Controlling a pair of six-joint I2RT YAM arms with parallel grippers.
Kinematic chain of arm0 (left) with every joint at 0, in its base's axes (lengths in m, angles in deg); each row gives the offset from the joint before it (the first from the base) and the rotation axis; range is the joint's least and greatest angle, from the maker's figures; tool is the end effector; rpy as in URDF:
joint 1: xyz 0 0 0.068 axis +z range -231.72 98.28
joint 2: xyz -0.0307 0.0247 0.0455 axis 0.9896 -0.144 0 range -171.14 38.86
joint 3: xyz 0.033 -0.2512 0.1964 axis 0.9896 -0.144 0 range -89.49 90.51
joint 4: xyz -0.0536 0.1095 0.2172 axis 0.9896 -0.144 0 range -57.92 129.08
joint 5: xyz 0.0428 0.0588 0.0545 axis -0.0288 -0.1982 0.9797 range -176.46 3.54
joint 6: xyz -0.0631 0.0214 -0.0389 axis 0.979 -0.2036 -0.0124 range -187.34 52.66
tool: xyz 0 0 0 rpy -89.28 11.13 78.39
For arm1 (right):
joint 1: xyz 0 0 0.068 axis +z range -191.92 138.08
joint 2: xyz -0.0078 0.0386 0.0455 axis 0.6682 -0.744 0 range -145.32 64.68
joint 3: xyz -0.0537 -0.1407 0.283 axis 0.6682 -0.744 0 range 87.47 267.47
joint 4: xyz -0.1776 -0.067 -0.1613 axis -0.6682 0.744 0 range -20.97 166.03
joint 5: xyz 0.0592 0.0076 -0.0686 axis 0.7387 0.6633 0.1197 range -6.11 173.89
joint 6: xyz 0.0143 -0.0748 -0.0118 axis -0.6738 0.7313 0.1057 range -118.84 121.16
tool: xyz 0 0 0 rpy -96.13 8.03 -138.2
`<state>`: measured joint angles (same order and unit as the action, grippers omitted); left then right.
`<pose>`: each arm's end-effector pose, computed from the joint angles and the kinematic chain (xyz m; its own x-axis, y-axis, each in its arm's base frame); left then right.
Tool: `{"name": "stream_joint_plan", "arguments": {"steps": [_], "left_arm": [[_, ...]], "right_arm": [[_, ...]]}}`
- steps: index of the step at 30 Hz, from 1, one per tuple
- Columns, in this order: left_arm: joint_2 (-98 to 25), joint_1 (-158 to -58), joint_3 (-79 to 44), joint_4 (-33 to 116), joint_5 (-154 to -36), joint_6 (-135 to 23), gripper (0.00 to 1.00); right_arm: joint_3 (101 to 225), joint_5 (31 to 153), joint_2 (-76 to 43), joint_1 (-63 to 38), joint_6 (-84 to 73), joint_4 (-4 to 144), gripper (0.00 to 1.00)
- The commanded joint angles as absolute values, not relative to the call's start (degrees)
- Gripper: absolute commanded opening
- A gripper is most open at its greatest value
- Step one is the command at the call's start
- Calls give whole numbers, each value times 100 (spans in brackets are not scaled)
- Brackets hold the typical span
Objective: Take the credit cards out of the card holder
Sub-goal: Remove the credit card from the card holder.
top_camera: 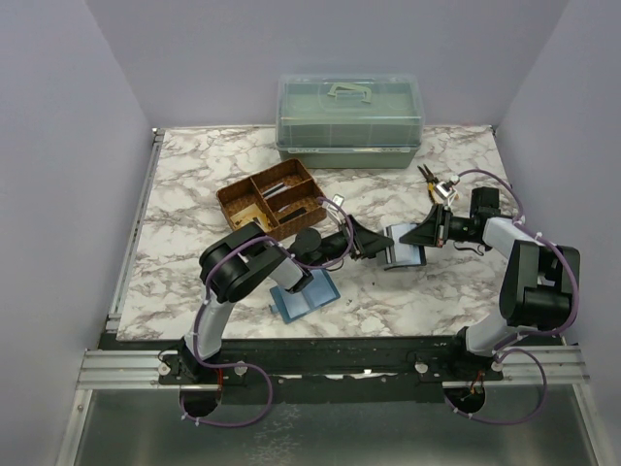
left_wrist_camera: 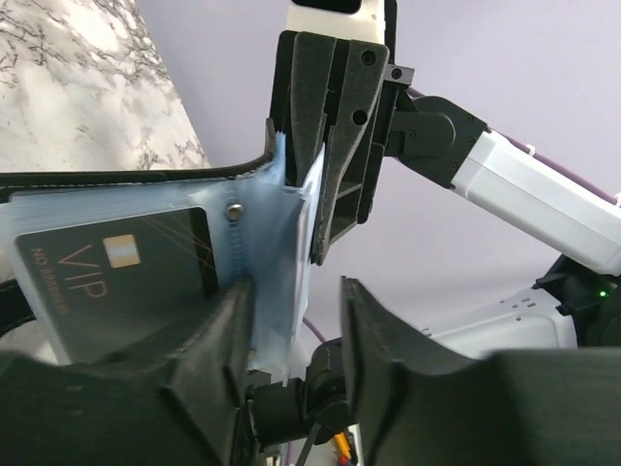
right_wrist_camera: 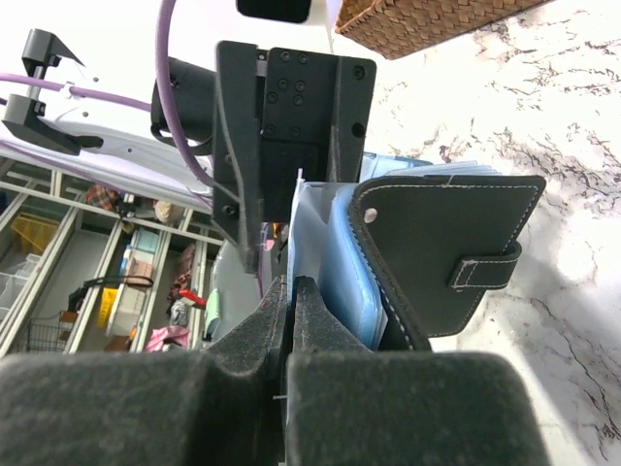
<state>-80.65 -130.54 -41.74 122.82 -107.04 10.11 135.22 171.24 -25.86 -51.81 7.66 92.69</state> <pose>0.2698 -0.3435 0.2128 -0.8790 -0.3830 -0.2839 0.3358 -0.0747 -0.9390 0.2719 0.0192 0.2426 -0.8537 0.1436 -0.5005 -0.4849 0.1311 0.8647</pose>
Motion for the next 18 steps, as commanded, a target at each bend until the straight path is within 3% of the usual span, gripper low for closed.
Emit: {"name": "stream_joint_plan", "arguments": {"steps": [1, 5, 10, 18], "left_arm": [[-8062, -13065, -4207, 12818, -10776, 1112, 37], [-8086, -13063, -4221, 12844, -10782, 1160, 17], [-8172, -13053, -4176, 12968, -10791, 1237, 1], [-7997, -12837, -4631, 13265, -10754, 1244, 0]], "right_arm": [[13643, 18131, -2681, -5218, 758, 9285, 0], [13642, 18093, -2714, -5219, 757, 9285, 0], [13643, 18051, -2723, -5216, 749, 9282, 0], [13634, 18030, -2715, -5222, 675, 9217, 0]]}}
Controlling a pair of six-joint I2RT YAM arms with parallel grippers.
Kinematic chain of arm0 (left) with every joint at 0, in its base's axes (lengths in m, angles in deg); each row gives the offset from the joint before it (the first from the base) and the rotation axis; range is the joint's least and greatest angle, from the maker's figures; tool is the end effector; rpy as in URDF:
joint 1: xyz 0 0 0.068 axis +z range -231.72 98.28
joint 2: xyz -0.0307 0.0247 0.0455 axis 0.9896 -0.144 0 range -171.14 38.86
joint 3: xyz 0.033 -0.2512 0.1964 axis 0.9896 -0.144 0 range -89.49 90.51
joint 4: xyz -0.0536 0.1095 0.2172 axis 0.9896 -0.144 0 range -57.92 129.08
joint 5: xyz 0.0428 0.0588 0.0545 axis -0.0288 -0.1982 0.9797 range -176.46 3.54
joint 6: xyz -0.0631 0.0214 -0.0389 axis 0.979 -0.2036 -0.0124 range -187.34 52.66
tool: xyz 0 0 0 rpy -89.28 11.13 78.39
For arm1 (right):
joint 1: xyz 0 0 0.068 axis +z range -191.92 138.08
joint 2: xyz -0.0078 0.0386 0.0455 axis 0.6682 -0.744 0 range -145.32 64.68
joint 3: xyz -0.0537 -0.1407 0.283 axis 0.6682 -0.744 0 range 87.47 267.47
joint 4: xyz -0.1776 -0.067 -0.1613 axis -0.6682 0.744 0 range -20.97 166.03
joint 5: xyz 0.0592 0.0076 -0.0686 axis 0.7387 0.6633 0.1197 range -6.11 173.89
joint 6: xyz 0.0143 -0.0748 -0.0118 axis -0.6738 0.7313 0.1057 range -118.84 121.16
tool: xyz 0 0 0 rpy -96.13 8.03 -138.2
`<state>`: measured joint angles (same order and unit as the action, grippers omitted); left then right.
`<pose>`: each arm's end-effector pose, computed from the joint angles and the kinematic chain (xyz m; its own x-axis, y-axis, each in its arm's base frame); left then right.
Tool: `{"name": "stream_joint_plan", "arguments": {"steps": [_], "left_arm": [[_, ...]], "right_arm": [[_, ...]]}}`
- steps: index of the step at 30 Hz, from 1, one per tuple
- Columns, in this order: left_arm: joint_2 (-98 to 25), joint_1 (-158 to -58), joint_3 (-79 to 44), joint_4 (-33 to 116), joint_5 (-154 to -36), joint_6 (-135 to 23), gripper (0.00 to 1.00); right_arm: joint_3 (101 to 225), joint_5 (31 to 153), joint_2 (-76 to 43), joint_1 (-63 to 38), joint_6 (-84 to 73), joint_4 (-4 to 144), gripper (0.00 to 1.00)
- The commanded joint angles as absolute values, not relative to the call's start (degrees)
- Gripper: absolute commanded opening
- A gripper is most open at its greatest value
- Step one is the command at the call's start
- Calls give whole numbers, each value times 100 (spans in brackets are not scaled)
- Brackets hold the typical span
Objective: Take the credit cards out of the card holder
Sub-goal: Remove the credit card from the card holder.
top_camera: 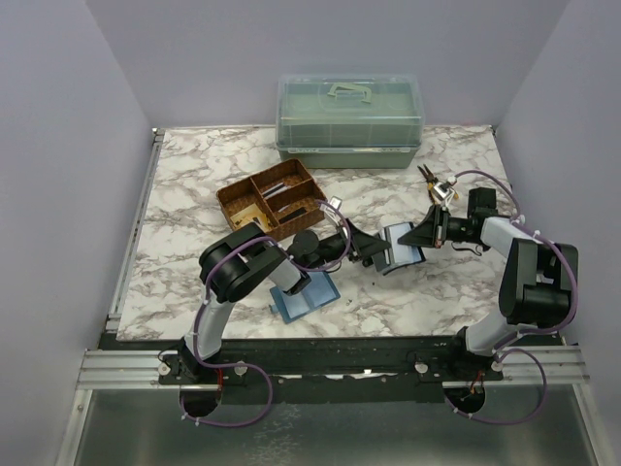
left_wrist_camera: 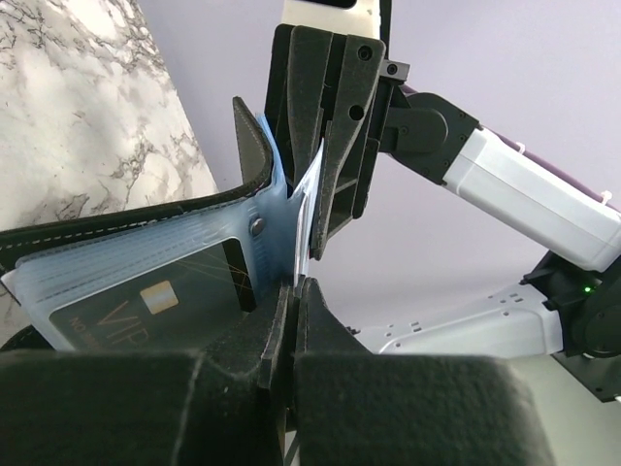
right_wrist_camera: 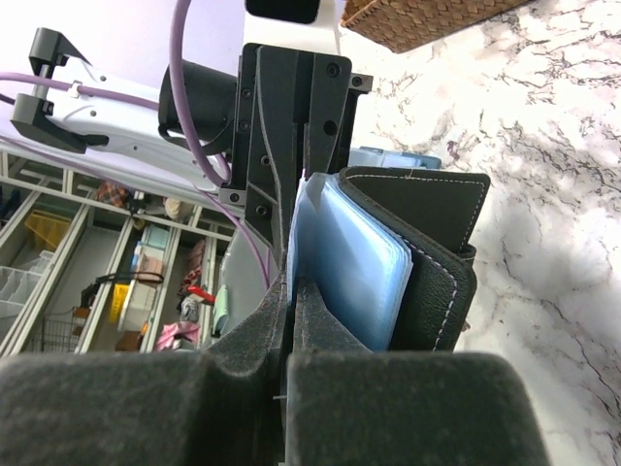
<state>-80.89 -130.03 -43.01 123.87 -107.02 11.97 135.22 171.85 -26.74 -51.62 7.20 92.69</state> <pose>0.2703 -0.3380 0.2077 -0.8873 -0.3871 -0.2508 0.3028 -0.0786 -0.9498 0.2735 0.0198 0.2395 -0.8652 0.1441 -0.4802 -0.4672 0.1157 0.8765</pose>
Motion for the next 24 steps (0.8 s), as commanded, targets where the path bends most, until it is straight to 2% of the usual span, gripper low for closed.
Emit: {"name": "stream_joint_plan", "arguments": {"steps": [1, 24], "left_arm": [[-7976, -12810, -4659, 13287, -10774, 1246, 0], [-7565, -12517, -5037, 13388, -11046, 985, 0]], "right_arm": [[13630, 18015, -2721, -5226, 664, 9207, 0], [13529, 17958, -2744, -5257, 379, 8918, 0]]}}
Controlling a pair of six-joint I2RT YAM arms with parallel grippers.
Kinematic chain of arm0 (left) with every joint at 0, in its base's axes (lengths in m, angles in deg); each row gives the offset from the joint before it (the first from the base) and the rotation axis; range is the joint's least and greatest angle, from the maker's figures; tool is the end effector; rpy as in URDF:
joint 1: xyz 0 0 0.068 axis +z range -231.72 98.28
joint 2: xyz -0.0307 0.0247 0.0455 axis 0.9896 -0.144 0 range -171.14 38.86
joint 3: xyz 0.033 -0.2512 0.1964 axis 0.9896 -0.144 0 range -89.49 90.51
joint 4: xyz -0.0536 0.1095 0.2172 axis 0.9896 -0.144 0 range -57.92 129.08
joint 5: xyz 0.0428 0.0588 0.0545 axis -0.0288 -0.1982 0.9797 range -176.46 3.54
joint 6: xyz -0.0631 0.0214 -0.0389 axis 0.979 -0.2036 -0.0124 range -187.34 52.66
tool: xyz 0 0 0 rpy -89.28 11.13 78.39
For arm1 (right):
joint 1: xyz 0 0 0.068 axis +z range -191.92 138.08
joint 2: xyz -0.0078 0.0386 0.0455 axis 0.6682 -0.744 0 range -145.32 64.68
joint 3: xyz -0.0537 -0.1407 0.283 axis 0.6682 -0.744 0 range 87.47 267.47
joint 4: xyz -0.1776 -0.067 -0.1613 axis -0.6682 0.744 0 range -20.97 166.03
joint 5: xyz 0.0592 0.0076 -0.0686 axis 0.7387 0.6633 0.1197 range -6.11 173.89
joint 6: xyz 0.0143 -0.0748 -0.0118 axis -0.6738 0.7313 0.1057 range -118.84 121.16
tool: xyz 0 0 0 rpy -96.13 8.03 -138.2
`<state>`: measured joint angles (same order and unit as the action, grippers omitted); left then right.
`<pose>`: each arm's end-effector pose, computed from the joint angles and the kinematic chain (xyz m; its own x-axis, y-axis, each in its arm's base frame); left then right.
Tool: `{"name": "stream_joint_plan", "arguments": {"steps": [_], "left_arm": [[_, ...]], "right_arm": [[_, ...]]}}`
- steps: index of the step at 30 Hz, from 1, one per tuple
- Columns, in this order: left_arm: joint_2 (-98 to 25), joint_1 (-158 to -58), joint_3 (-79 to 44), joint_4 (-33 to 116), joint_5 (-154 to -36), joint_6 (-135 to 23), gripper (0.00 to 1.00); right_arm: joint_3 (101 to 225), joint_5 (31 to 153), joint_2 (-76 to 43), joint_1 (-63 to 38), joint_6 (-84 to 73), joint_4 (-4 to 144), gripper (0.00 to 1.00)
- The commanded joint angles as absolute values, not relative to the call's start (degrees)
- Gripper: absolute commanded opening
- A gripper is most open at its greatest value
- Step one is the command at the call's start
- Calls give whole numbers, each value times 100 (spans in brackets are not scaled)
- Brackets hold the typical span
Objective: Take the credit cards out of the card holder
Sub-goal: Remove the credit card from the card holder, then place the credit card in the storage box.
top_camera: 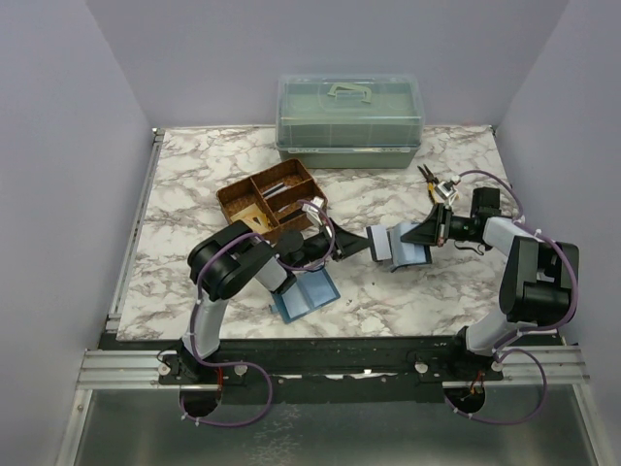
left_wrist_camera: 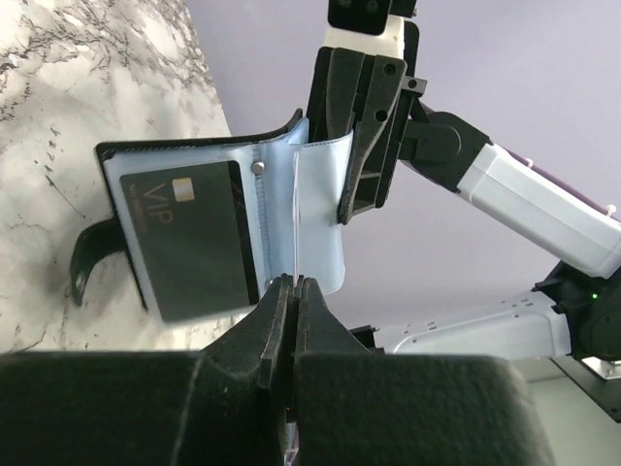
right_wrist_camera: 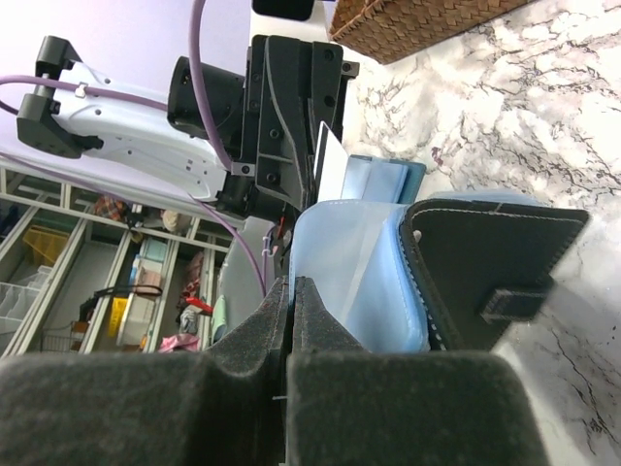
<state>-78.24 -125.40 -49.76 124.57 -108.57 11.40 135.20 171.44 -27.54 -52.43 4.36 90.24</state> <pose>0.2760 -0.2977 0.1982 -0.8718 -0.4238 -0.2456 0.2778 -0.0150 -0.9605 0.2785 0.0151 0.2368 -0.8726 0.1595 -0.4616 -0.4458 0.1260 0.8862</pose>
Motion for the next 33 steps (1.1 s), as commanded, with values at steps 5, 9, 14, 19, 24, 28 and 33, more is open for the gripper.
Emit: {"name": "stream_joint_plan", "arguments": {"steps": [5, 9, 14, 19, 24, 28, 33], "left_arm": [[-7213, -12324, -5319, 13234, -11046, 891, 0], [-6663, -12285, -5456, 12239, -11099, 461, 0], [-5647, -12110, -5321, 9880, -11269, -589, 0], [-4543, -11825, -4111, 5294, -10855, -3135, 0], [-4415, -11371, -2464, 2296, -10326, -5297, 3], [-4609, -11028, -1390, 1108, -9886, -6779, 0], [-5272, -10503, -138, 146, -9549, -7865, 0]], "right_arm": [[13529, 17942, -2725, -5262, 423, 8934, 0], [13579, 17902, -2716, -5260, 622, 9110, 0], [13661, 17866, -2702, -5264, 905, 9408, 0], [13821, 17818, -2636, -5258, 1464, 9965, 0], [13963, 17726, -2603, -5257, 1836, 10341, 0], [13972, 17675, -2547, -5259, 1895, 10392, 0], [14008, 17632, -2573, -5262, 1951, 10435, 0]]}}
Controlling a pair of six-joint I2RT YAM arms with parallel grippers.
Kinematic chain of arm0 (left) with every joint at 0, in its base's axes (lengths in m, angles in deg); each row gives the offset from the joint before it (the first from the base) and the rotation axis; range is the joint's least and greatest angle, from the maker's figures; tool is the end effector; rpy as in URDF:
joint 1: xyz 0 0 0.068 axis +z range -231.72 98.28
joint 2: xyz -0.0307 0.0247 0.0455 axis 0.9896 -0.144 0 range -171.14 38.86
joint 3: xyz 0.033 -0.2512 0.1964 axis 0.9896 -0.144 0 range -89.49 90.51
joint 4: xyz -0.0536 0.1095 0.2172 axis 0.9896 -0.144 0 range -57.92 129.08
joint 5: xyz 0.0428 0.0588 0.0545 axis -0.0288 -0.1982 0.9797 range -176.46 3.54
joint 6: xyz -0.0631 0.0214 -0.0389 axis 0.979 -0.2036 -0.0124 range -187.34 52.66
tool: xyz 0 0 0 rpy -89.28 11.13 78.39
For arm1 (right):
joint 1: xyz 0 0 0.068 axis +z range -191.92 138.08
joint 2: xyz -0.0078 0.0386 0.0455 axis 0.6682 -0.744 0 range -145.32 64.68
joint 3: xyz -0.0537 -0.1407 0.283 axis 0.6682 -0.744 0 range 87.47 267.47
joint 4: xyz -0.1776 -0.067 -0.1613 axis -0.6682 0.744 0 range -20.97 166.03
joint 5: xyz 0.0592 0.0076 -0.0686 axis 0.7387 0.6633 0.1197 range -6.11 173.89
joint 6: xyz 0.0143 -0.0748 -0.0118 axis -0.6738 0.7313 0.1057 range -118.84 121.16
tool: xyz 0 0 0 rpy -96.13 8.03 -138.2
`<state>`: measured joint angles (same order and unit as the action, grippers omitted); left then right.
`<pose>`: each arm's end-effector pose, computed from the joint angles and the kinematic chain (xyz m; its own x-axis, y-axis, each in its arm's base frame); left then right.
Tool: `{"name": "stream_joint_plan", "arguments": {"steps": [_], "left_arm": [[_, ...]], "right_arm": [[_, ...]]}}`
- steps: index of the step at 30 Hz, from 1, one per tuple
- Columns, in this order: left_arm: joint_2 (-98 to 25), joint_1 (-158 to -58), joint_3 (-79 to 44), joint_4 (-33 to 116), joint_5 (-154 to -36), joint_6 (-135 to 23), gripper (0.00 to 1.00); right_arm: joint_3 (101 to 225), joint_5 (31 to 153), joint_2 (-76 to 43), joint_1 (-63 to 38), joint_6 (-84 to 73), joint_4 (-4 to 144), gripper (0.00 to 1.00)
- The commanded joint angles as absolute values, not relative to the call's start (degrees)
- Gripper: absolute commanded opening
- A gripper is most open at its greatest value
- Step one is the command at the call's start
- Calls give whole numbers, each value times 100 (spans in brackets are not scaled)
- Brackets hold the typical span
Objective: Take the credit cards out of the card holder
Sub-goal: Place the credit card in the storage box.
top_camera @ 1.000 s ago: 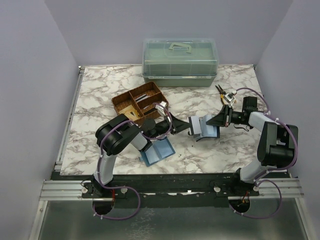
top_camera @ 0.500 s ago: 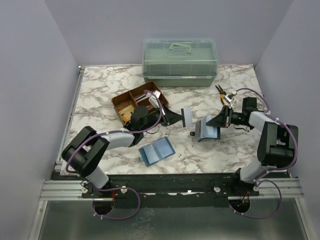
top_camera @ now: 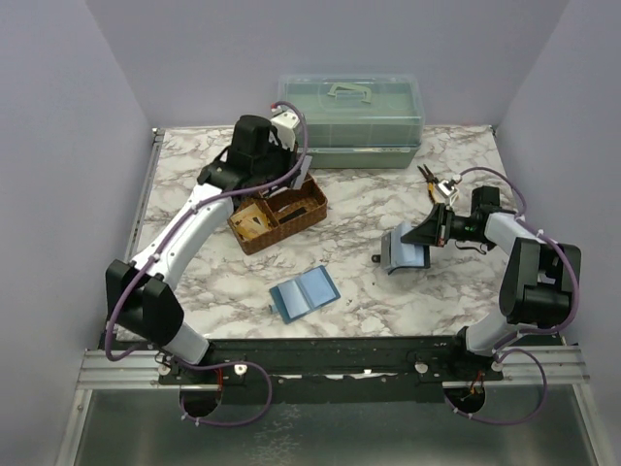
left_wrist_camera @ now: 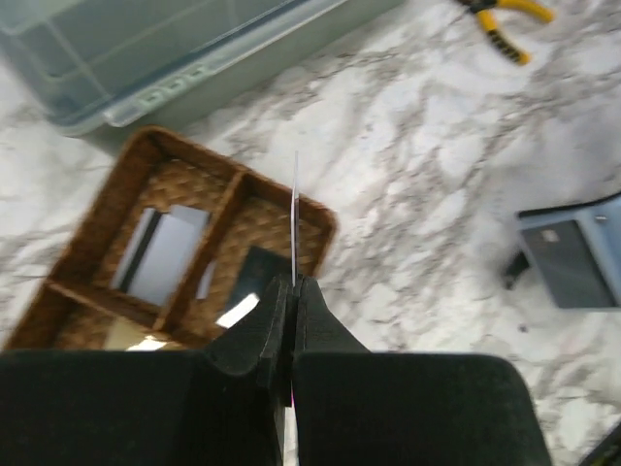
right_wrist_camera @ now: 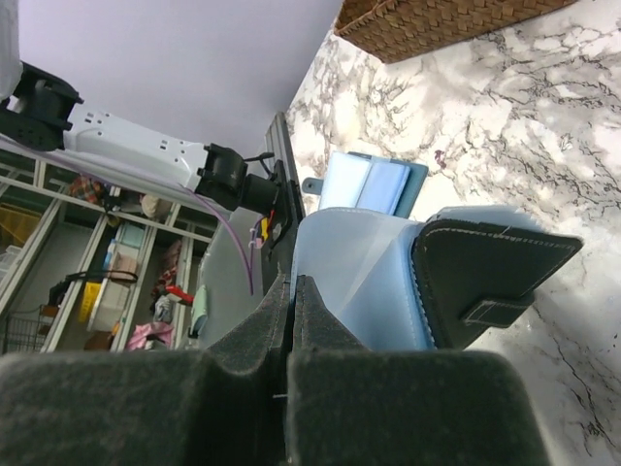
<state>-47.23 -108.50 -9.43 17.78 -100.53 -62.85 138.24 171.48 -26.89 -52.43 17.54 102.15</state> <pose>0.3121 -0.1754 0.3979 -0.4578 0.1461 -0.8769 0.5958 0.7825 -0.1807 0.2720 0.0163 0.2468 -0.8319 0.1423 -0.5364 -0.5200 0.1374 0.8430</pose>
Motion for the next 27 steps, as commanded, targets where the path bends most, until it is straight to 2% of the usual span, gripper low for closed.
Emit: {"name": "stream_joint_plan", "arguments": {"steps": [1, 15, 27], "left_arm": [[-5397, -10413, 82, 56, -9502, -8004, 0], [-6864, -9664, 1107, -281, -9766, -9902, 0], [-8061, -9535, 2239, -625, -10656, -10203, 0]], "right_arm": [[14028, 17629, -2590, -5263, 2003, 10489, 0], [14487, 17674, -3157, -5256, 3373, 11765, 0], [14548, 17709, -3374, -5260, 3590, 11985, 0]]}}
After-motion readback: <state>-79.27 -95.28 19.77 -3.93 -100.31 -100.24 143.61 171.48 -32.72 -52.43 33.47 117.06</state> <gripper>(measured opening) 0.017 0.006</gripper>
